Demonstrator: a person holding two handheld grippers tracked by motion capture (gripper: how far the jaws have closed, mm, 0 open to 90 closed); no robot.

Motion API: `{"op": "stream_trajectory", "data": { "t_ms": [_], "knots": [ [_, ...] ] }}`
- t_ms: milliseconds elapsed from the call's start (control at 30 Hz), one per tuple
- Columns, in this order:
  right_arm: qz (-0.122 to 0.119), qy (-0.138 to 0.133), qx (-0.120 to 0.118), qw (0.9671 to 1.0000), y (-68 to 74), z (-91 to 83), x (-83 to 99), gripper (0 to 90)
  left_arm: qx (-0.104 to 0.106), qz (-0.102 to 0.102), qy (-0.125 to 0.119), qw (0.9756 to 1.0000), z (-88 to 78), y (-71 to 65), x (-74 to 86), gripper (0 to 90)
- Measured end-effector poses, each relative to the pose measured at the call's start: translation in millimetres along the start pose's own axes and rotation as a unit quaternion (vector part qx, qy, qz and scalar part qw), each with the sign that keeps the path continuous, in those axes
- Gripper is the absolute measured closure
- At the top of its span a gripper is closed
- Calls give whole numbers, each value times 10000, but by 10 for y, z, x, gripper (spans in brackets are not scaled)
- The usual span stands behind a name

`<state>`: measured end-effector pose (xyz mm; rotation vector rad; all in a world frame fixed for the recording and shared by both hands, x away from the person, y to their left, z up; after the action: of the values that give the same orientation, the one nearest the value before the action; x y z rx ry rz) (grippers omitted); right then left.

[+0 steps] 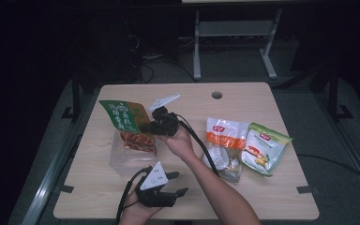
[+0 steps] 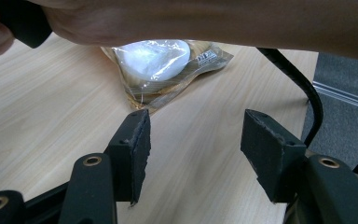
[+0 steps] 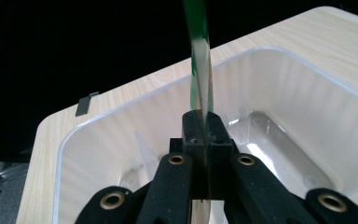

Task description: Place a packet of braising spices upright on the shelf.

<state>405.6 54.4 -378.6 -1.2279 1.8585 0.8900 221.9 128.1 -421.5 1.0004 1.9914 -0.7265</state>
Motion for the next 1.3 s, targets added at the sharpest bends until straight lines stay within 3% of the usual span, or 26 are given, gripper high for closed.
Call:
{"op": "stream_trajectory", "data": {
  "t_ms": [533, 567, 633, 833, 1300],
  "knots": [
    [-6, 101, 32, 9999, -34, -42, 59, 879, -34, 31, 22, 10000, 13, 5, -3, 409],
    [-3, 166, 105, 9998, -38, -58, 60, 799, -38, 29, 13, 10000, 16, 8, -3, 405],
    [19, 181, 66, 9998, -43, -68, 63, 793, -55, 26, 18, 10000, 19, 18, -3, 402],
    [72, 196, 192, 9996, -52, -268, 58, 630, -74, -29, 46, 10000, 38, 15, 3, 378],
    [84, 406, 547, 9976, -65, -686, 124, 482, -124, -158, 66, 9998, 68, 43, -3, 358]
  ]
}}
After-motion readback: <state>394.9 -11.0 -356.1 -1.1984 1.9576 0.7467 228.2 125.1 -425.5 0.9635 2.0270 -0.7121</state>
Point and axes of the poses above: each handheld gripper's, and its own axes: z roughly forward along the jaws, x roughly out of its underside, y roughly to its left, the point moved 1 cm from there along z, roughly forward along the jaws, and after that the axes turned 7 degrees about -z, right-handed, at the moved point
